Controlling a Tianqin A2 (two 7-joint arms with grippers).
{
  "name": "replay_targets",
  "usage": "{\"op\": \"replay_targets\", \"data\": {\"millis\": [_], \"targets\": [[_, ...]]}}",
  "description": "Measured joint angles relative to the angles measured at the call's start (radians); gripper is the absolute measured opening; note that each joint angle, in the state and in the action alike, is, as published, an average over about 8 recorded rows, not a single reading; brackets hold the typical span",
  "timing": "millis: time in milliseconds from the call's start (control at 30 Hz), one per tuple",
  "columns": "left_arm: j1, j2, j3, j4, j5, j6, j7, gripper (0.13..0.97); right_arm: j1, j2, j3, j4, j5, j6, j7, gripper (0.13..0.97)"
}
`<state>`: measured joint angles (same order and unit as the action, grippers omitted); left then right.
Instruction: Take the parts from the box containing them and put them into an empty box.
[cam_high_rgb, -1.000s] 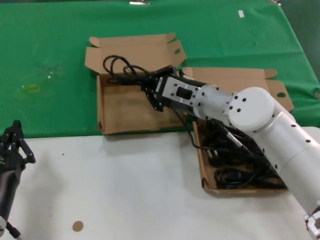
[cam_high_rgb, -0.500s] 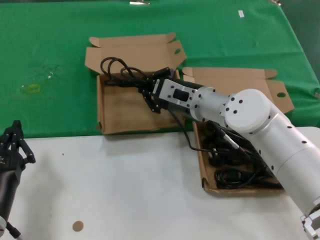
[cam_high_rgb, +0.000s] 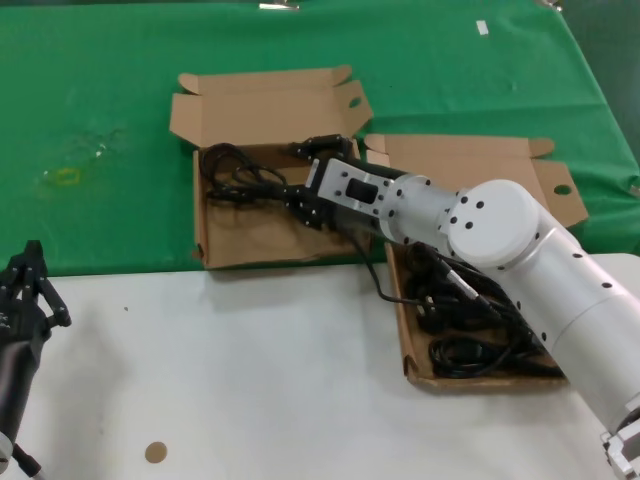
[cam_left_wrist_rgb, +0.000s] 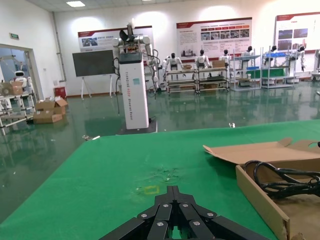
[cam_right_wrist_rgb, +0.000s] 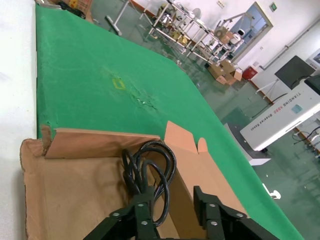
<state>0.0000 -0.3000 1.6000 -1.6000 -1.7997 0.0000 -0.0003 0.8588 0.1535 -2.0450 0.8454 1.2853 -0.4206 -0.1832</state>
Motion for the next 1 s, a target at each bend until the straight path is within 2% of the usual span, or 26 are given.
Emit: {"op": "replay_targets", "data": {"millis": [267, 533, 667, 933, 1000], "targets": [[0.000, 0.000, 0.000, 0.000, 0.000, 0.000, 0.000, 0.144, 0.001, -0.001, 0.001, 0.006, -0.004, 0.008, 0.011, 0.369], [0.000, 0.000, 0.000, 0.000, 0.000, 0.000, 0.000, 0.144, -0.001, 0.002, 0.007, 0.021, -0.004, 0.011, 0.025, 0.559], [0.000, 0.000, 0.000, 0.000, 0.000, 0.000, 0.000, 0.145, -0.006, 0.004, 0.010, 0.026, -0.001, 0.013, 0.027, 0.559], [0.000, 0.000, 0.000, 0.000, 0.000, 0.000, 0.000, 0.175, -0.059, 0.012, 0.037, 0.072, 0.031, 0.039, 0.037, 0.764], [0.000, 0.000, 0.000, 0.000, 0.000, 0.000, 0.000, 0.187, -0.079, 0.016, 0.047, 0.089, 0.043, 0.048, 0.041, 0.781]]}}
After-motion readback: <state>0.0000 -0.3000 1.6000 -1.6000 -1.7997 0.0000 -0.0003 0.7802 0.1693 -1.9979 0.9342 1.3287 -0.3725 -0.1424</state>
